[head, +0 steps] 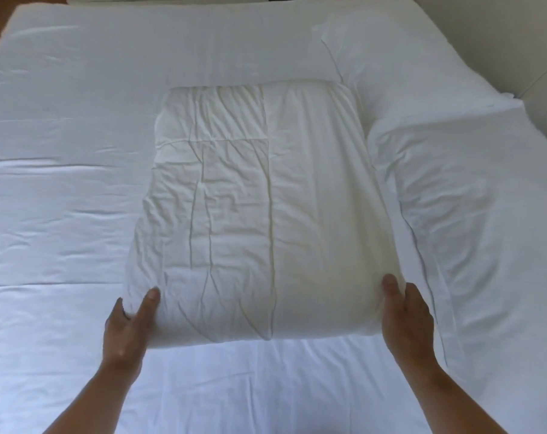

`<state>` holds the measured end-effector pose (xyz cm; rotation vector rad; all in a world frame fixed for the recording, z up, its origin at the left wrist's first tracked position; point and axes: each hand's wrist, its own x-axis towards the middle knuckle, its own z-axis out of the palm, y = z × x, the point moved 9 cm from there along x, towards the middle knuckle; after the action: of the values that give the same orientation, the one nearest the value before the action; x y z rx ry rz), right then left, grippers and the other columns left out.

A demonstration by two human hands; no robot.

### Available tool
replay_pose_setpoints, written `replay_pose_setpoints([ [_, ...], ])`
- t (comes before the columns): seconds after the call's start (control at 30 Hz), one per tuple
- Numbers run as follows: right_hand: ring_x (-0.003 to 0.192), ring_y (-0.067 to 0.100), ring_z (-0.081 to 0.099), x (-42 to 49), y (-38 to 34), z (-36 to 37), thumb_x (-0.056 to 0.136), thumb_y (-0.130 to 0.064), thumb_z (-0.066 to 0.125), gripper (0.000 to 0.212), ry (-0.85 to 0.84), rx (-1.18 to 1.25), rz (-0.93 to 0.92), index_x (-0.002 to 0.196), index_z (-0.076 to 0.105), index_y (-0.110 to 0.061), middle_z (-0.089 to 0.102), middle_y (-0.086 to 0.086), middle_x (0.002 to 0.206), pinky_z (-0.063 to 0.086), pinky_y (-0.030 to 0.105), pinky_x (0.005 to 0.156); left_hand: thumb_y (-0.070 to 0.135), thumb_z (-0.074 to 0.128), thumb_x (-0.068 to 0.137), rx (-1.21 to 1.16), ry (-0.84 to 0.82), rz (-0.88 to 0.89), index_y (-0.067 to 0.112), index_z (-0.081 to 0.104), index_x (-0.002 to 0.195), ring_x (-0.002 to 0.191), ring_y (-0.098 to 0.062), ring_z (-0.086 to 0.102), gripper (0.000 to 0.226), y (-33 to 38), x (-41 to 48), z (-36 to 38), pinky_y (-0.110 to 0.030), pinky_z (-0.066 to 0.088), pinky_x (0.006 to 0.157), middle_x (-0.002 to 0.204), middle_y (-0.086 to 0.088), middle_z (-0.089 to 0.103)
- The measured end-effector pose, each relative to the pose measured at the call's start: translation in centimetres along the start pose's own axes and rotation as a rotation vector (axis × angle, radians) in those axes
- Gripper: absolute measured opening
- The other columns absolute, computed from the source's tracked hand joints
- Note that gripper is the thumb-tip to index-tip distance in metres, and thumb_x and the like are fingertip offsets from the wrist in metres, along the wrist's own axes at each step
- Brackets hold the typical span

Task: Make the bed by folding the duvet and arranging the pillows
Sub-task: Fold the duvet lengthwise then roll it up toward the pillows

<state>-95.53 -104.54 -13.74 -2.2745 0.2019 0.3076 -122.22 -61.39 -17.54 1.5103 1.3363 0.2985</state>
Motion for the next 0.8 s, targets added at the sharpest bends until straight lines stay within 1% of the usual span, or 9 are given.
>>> replay_pose_setpoints([
  [0.1,0.072,0.023,0.059,1.4,0.0,-0.8,0.106,-0.048,0.036,0.055,0.057,-0.012,-0.005,0.071,0.057,-0.012,0.063,0.005,0.071,0.047,0.042,0.07,0.064,0.075,0.073,0.105,0.055,0.042,0.023,0.071,0.09,0.091,-0.025,0.07,0.044,1.8,-0.4,-0.8,-0.044,0.056,0.081,0.091,0.003,0.074],
  [0.17,0.07,0.033,0.06,2.1,0.1,-2.0,0.103,-0.05,0.034,0.059,0.086,-0.036,-0.026,0.063,0.055,-0.012,0.062,0.008,0.066,0.048,0.045,0.07,0.058,0.078,0.076,0.125,0.05,0.062,0.021,0.072,0.087,0.088,-0.027,0.071,0.039,2.7,-0.4,-1.4,-0.044,0.056,0.076,0.086,0.002,0.075],
  [0.3,0.08,0.037,0.06,1.6,2.1,-1.9,0.086,-0.061,0.028,0.059,0.022,-0.198,0.081,0.075,0.06,-0.012,0.064,0.011,0.076,0.049,0.046,0.08,0.077,0.07,0.051,0.226,-0.101,-0.009,0.022,0.068,0.1,0.086,-0.026,0.071,0.074,1.7,-1.2,-1.8,-0.049,0.057,0.079,0.092,-0.003,0.076],
  [0.4,0.095,0.037,0.061,3.3,-2.2,-2.9,0.084,-0.04,0.058,0.03,0.143,-0.14,-0.014,0.098,0.061,-0.013,0.065,0.013,0.1,0.052,0.049,0.088,0.086,0.057,0.053,0.289,-0.03,0.045,0.035,0.046,0.133,0.103,-0.027,0.066,0.095,5.6,0.7,-3.4,-0.048,0.051,0.091,0.121,-0.004,0.067],
  [0.43,0.107,0.035,0.059,4.3,-5.6,-3.1,0.085,-0.03,0.065,0.034,0.186,-0.115,-0.126,0.113,0.06,-0.011,0.062,0.014,0.115,0.05,0.048,0.093,0.086,0.054,0.06,0.339,0.012,0.129,0.039,0.038,0.141,0.113,-0.027,0.062,0.095,8.5,1.9,-3.4,-0.047,0.048,0.095,0.132,-0.005,0.061],
  [0.5,0.127,0.033,0.049,6.3,-13.7,-2.2,0.088,-0.027,0.067,0.053,0.223,-0.136,-0.434,0.135,0.052,-0.009,0.052,0.016,0.137,0.042,0.048,0.106,0.079,0.054,0.08,0.446,0.079,0.403,0.034,0.031,0.152,0.136,-0.026,0.047,0.087,15.7,4.0,-1.1,-0.046,0.039,0.109,0.148,-0.007,0.049],
  [0.6,0.147,0.03,0.03,10.7,-23.5,3.8,0.094,-0.054,0.049,0.068,0.096,-0.413,-0.716,0.152,0.037,-0.021,0.031,0.014,0.16,0.029,0.05,0.119,0.071,0.039,0.093,0.648,0.039,0.775,0.033,0.023,0.158,0.154,-0.024,0.017,0.078,26.0,6.4,7.7,-0.042,0.021,0.123,0.165,-0.007,0.024],
  [0.7,0.156,0.025,-0.001,16.9,-28.3,10.2,0.094,-0.071,0.032,0.075,-0.103,-0.723,-0.722,0.159,0.009,-0.039,-0.003,-0.001,0.169,0.007,0.058,0.123,0.07,0.02,0.097,0.989,-0.07,0.829,0.042,0.0,0.159,0.156,-0.026,-0.01,0.071,31.6,11.4,16.7,-0.054,0.006,0.125,0.169,-0.002,-0.008],
  [0.8,0.155,0.021,-0.012,23.3,-31.8,14.8,0.091,-0.079,0.023,0.077,-0.176,-0.767,-0.705,0.157,0.002,-0.046,-0.009,-0.008,0.169,-0.002,0.063,0.121,0.075,0.005,0.093,1.197,-0.118,0.82,0.047,-0.01,0.156,0.153,-0.026,-0.02,0.071,33.4,18.0,22.4,-0.063,-0.005,0.121,0.167,0.004,-0.021],
])
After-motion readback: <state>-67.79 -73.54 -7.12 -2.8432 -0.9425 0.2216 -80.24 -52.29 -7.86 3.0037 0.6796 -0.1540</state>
